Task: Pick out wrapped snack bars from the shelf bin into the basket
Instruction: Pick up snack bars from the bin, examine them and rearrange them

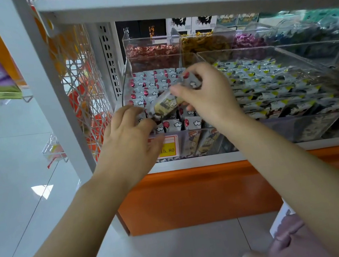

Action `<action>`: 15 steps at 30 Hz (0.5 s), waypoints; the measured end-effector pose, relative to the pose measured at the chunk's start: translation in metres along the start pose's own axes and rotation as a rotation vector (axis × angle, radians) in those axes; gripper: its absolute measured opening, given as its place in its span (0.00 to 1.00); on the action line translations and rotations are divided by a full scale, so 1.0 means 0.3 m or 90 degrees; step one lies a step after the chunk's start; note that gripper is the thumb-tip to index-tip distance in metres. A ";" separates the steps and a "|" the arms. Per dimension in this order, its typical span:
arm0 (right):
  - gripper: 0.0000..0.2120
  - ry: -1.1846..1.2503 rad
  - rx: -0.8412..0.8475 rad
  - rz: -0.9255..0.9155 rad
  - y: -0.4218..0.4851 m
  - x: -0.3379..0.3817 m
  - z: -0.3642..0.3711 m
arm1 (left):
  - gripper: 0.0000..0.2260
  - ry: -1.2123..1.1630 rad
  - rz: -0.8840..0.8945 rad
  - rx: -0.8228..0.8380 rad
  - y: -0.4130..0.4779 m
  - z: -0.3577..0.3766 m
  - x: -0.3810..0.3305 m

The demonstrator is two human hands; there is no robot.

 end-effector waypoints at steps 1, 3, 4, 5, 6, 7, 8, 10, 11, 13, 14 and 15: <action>0.15 -0.072 0.018 -0.034 0.012 0.026 0.025 | 0.17 -0.002 0.002 -0.002 -0.001 -0.003 0.001; 0.18 -0.176 0.057 -0.095 0.029 0.070 0.076 | 0.16 -0.006 0.007 -0.009 0.000 -0.011 0.003; 0.17 -0.209 0.074 -0.120 0.033 0.092 0.098 | 0.15 -0.005 0.010 -0.012 0.002 -0.013 0.002; 0.18 -0.237 0.088 -0.138 0.038 0.111 0.115 | 0.14 -0.002 0.012 -0.015 0.003 -0.016 0.001; 0.19 -0.263 0.098 -0.152 0.046 0.126 0.126 | 0.14 0.002 0.014 -0.019 0.003 -0.019 0.002; 0.20 -0.289 0.103 -0.160 0.057 0.139 0.131 | 0.13 0.005 0.014 -0.023 0.004 -0.022 0.003; 0.21 -0.311 0.104 -0.167 0.069 0.151 0.130 | 0.13 0.008 0.014 -0.026 0.005 -0.025 0.003; 0.22 -0.330 0.103 -0.173 0.086 0.161 0.128 | 0.13 0.015 0.014 -0.025 0.005 -0.029 0.005; 0.22 -0.330 0.110 -0.168 0.088 0.157 0.135 | 0.12 0.017 0.014 -0.023 0.007 -0.030 0.006; 0.23 -0.331 0.145 -0.160 0.076 0.134 0.172 | 0.12 0.019 0.009 -0.020 0.008 -0.032 0.009; 0.23 -0.335 0.155 -0.159 0.067 0.120 0.192 | 0.12 0.018 0.005 -0.022 0.009 -0.035 0.012; 0.23 -0.339 0.150 -0.159 0.061 0.109 0.203 | 0.12 0.016 0.001 -0.027 0.010 -0.040 0.015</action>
Point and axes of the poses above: each hand's wrist, its own y-axis towards the middle knuckle, its own z-axis out of the palm, x = y × z, the point moved 10 cm from there along y, towards the middle knuckle, and after that the axes turned 5 degrees about z, right-handed, at the moved point
